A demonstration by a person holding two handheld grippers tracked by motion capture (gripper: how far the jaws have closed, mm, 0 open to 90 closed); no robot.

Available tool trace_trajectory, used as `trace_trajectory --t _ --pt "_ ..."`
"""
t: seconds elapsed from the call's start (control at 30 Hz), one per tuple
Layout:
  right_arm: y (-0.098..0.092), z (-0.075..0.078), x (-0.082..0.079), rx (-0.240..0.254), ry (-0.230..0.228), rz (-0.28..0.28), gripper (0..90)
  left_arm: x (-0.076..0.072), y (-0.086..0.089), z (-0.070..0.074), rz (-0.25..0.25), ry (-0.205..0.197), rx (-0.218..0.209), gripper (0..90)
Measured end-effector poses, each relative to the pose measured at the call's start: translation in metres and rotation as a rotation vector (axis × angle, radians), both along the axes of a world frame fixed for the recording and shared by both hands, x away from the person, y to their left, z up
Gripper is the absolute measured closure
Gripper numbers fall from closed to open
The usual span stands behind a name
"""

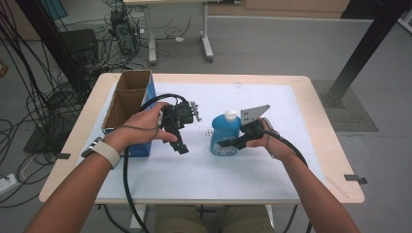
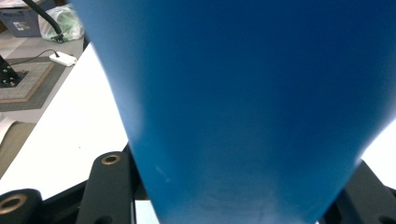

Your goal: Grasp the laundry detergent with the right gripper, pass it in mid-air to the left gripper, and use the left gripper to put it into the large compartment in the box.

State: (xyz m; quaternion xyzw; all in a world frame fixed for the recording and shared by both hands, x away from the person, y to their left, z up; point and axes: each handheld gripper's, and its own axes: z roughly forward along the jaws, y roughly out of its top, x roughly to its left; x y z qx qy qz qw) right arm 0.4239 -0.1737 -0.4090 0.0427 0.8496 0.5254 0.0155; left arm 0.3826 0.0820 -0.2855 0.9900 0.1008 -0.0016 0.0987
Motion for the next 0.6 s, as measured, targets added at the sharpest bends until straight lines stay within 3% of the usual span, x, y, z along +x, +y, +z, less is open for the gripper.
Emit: trace_trajectory --t 0.6 --pt "0.0000 -0.0003 0.0006 0.005 0.009 0.000 43.0 -0.0023 0.0004 0.0012 0.015 -0.007 0.001 9.2"
